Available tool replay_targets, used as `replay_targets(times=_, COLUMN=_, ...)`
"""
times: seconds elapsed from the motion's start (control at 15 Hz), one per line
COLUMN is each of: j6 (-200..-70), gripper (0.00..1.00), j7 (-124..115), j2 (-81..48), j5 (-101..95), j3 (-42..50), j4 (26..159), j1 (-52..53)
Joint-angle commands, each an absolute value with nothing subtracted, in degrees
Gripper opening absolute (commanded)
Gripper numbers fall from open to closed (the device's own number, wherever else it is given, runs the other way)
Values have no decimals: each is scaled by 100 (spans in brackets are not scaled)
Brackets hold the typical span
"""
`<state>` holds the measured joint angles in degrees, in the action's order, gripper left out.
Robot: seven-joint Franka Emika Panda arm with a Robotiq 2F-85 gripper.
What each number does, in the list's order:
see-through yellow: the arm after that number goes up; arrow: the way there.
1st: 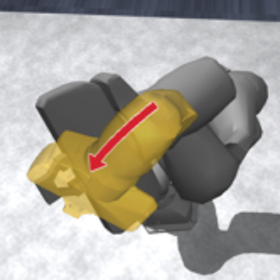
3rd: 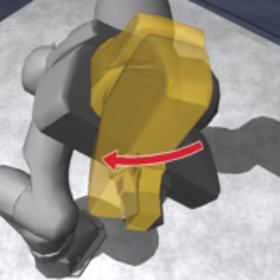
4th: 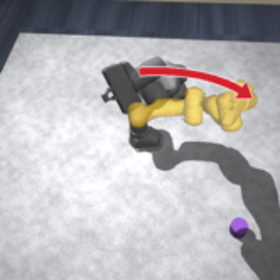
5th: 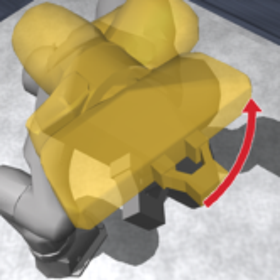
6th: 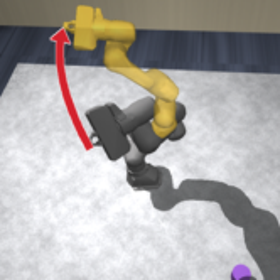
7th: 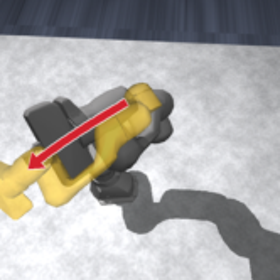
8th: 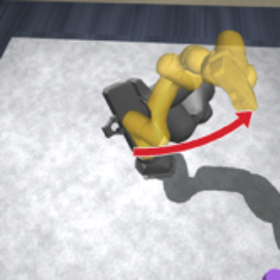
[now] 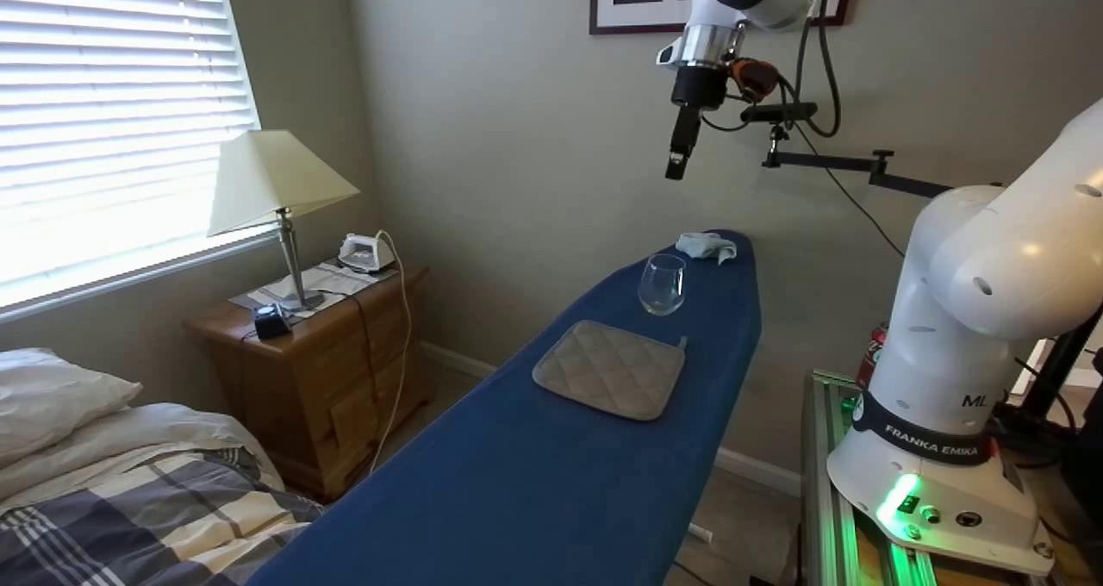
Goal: Put the mat on the cup
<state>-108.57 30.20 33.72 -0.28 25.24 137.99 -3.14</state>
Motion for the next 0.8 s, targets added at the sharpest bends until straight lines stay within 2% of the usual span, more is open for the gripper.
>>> replay_targets(times=0.0, j6=-10396, gripper=100, j7=3552, j2=2459, j5=621, j3=2969, j4=12824, j1=-292)
replay_targets(times=0.13, j6=-10106, gripper=100, j7=4030, j2=1973, j5=862, j3=3196, j4=12339, j1=-305)
replay_targets(times=0.2, j6=-10471, gripper=100, j7=3688, j2=2578, j5=631, j3=2786, j4=12998, j1=-581)
replay_targets(times=0.4, j6=-10281, gripper=100, j7=4002, j2=2064, j5=797, j3=2922, j4=12548, j1=-617)
replay_targets(times=0.73, j6=-10256, gripper=100, j7=4007, j2=1957, j5=808, j3=2898, j4=12475, j1=-610)
